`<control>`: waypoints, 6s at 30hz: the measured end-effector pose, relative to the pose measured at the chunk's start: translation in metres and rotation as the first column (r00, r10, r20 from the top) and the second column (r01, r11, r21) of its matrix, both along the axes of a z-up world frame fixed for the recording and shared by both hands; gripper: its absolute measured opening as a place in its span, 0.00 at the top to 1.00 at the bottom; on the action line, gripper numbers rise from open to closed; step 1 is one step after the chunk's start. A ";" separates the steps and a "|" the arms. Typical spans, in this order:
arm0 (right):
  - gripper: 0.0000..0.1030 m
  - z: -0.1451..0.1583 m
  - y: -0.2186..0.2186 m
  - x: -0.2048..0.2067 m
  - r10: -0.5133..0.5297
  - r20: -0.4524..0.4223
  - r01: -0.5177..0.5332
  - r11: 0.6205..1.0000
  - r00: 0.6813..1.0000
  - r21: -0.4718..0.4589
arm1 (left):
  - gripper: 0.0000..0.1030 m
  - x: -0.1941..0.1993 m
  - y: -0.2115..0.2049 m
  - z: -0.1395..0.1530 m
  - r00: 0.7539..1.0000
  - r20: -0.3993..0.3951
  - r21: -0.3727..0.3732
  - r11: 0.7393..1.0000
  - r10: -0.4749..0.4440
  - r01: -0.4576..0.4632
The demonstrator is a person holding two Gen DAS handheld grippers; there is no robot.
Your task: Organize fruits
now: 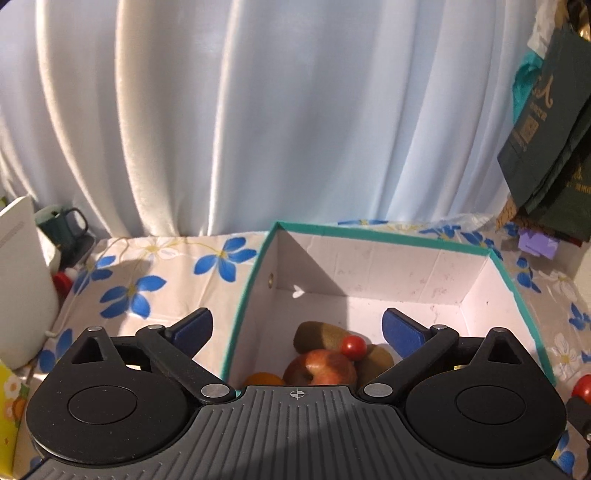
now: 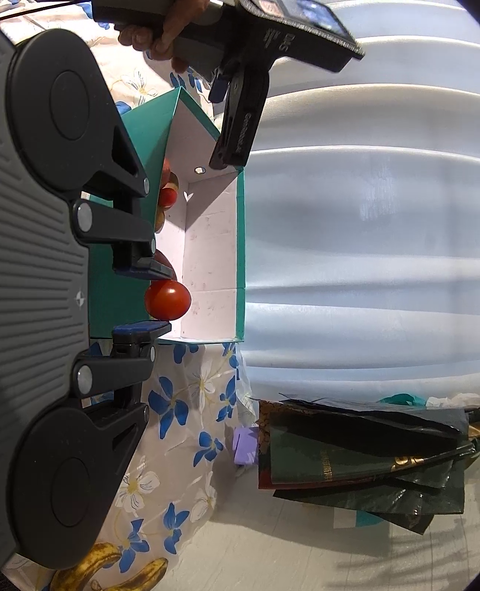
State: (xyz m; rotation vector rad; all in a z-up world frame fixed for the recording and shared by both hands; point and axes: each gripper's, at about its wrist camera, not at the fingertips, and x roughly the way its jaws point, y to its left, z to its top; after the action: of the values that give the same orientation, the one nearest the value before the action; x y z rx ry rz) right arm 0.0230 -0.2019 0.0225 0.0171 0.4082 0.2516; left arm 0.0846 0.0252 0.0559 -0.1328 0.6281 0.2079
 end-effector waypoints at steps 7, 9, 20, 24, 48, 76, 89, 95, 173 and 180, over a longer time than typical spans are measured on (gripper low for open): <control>0.78 0.000 0.012 0.015 0.029 -0.006 -0.030 1.000 1.000 -0.010 | 0.00 -0.055 0.024 0.017 0.995 0.049 -0.042 0.995 0.090 -0.088; 0.78 0.000 0.021 0.022 0.058 -0.005 -0.058 0.998 0.998 -0.010 | 0.00 -0.057 0.028 0.017 0.994 0.035 -0.026 0.995 0.100 -0.099; 0.78 -0.024 0.077 0.064 0.157 -0.075 -0.161 0.986 0.985 -0.045 | 0.00 -0.066 0.043 0.001 0.985 -0.093 0.007 0.989 0.145 -0.145; 0.78 -0.027 0.080 0.066 0.149 -0.088 -0.155 0.986 0.985 -0.056 | 0.00 -0.065 0.046 0.000 0.983 -0.111 0.012 0.990 0.143 -0.143; 0.67 -0.023 0.073 0.070 0.111 -0.117 -0.122 0.988 0.987 -0.094 | 0.00 -0.043 0.037 -0.006 0.981 -0.163 0.008 0.995 0.101 -0.101; 0.00 0.007 0.036 0.025 -0.105 -0.378 0.035 0.982 0.920 -0.186 | 0.00 -0.041 0.012 -0.019 0.937 -0.344 0.013 0.998 -0.052 0.060; 0.00 -0.028 0.070 0.071 -0.183 -0.699 -0.091 0.938 0.692 -0.335 | 0.00 0.001 -0.017 -0.028 0.846 -0.516 0.058 0.979 -0.138 0.195; 0.00 -0.026 0.067 0.091 -0.223 -0.721 -0.067 0.934 0.656 -0.350 | 0.00 0.020 -0.024 -0.026 0.819 -0.554 0.073 0.972 -0.148 0.225; 0.00 -0.023 0.085 0.139 -0.126 -0.727 -0.240 0.894 0.675 -0.378 | 0.00 0.055 -0.027 -0.040 0.775 -0.618 0.050 0.977 -0.134 0.208; 0.00 -0.023 0.085 0.139 -0.127 -0.727 -0.240 0.894 0.674 -0.378 | 0.00 0.056 -0.028 -0.040 0.775 -0.618 0.051 0.977 -0.134 0.209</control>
State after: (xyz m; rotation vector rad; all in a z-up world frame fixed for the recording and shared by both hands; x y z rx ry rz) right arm 0.1620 -0.1165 -0.0001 -0.3683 1.2947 0.1985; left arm 0.1403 -0.0023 0.0159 0.1176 1.2750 0.1048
